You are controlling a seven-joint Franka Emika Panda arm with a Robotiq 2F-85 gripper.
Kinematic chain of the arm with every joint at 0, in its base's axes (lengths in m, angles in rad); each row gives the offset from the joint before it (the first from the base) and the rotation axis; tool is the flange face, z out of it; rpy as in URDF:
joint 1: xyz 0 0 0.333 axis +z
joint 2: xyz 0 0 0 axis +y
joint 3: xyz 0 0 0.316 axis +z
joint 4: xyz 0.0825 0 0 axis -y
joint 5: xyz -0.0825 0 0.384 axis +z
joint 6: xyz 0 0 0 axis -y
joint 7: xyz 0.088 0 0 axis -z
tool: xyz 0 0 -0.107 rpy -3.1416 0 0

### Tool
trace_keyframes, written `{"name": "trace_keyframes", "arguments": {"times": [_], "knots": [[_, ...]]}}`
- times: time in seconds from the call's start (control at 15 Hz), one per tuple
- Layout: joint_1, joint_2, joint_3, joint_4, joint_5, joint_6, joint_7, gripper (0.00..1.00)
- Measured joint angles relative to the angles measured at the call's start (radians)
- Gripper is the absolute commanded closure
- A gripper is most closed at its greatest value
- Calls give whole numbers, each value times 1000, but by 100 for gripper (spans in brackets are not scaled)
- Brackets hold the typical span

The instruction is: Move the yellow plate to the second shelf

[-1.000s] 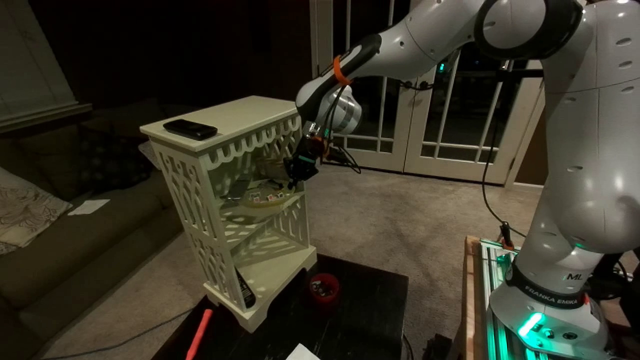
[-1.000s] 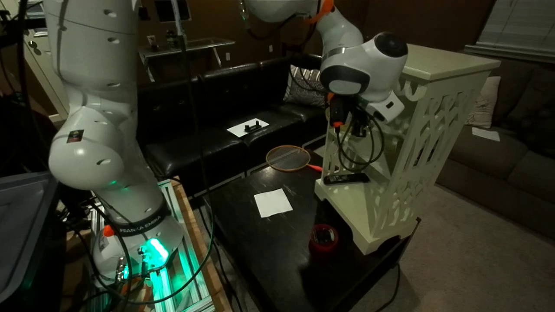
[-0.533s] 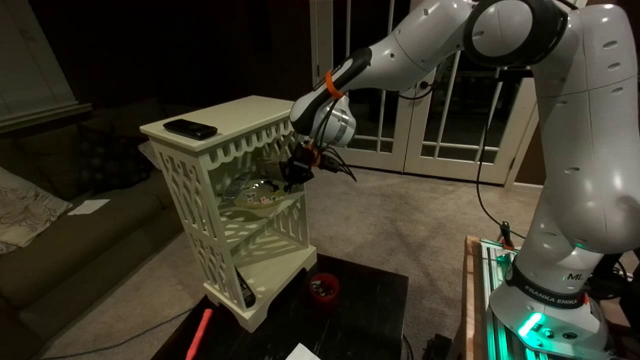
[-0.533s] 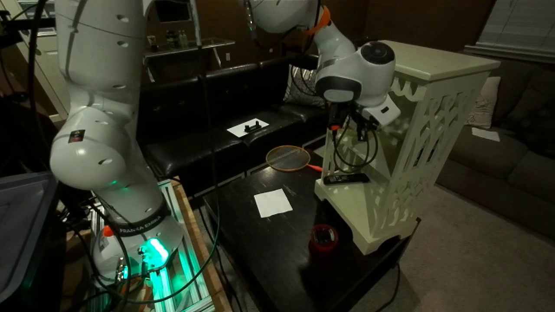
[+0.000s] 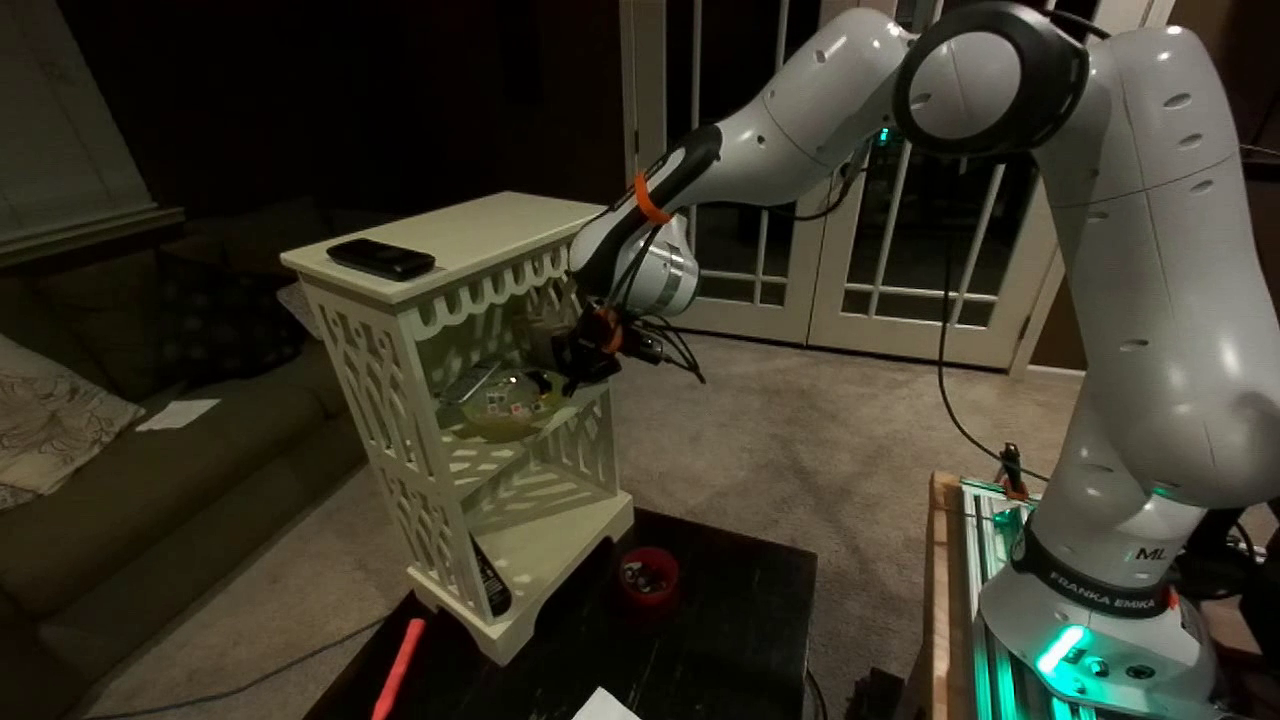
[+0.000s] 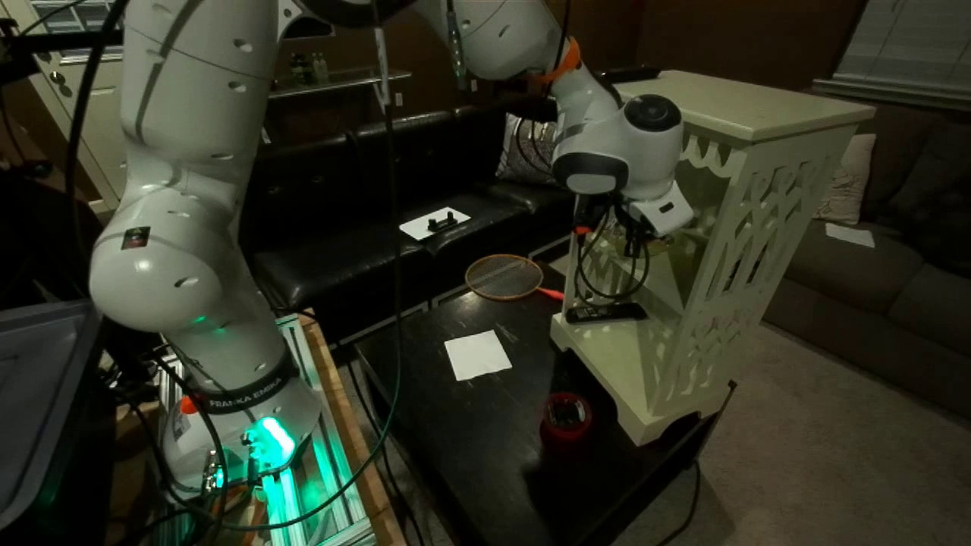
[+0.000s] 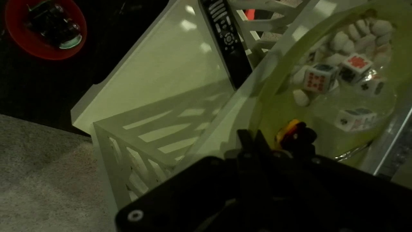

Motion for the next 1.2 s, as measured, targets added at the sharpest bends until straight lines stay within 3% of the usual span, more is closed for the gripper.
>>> {"name": "trace_keyframes", "arguments": {"times": [0.53, 1.2], "knots": [[29, 92, -2, 89, -4, 52, 125, 99], [55, 190, -29, 159, -36, 103, 187, 99]]}}
